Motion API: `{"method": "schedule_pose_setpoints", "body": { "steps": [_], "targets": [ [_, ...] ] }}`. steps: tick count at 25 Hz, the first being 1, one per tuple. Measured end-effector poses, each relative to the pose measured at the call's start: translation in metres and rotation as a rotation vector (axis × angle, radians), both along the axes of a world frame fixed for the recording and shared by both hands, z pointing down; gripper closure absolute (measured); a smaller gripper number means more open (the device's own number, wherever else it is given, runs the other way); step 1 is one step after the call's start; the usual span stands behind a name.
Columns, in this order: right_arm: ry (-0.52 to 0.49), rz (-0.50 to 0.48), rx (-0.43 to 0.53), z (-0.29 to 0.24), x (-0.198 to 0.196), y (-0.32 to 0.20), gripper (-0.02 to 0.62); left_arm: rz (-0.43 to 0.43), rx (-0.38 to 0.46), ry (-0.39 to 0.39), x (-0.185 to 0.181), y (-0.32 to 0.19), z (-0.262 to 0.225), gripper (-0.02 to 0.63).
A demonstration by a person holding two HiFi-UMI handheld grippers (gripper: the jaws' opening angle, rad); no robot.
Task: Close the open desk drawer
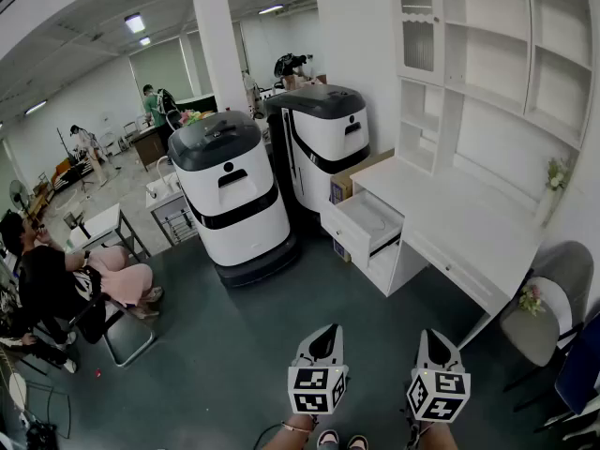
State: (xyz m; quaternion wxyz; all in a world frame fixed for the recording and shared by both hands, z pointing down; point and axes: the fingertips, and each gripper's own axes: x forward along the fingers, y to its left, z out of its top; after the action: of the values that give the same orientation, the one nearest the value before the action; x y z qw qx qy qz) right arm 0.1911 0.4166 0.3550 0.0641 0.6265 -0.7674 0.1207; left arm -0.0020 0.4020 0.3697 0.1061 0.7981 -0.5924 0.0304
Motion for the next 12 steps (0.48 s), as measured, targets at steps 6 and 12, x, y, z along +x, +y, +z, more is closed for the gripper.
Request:
{"method": "schedule_pose_setpoints", "body": {
  "steps": [6,12],
  "targets": [
    [-0.020,0.000,-0.008,0.0016,-0.0029,0.0035,0.592,0.006,-0.007,-0.003,-0.0027,0.0023,0.0031,0.588],
    [-0.031,-0.004,-0.006,0.0016,-0.0077,0.0067,0.590,0.011,-0.011,-0.004,-0.0060,0.0034,0.0034,0.588]
  ]
}}
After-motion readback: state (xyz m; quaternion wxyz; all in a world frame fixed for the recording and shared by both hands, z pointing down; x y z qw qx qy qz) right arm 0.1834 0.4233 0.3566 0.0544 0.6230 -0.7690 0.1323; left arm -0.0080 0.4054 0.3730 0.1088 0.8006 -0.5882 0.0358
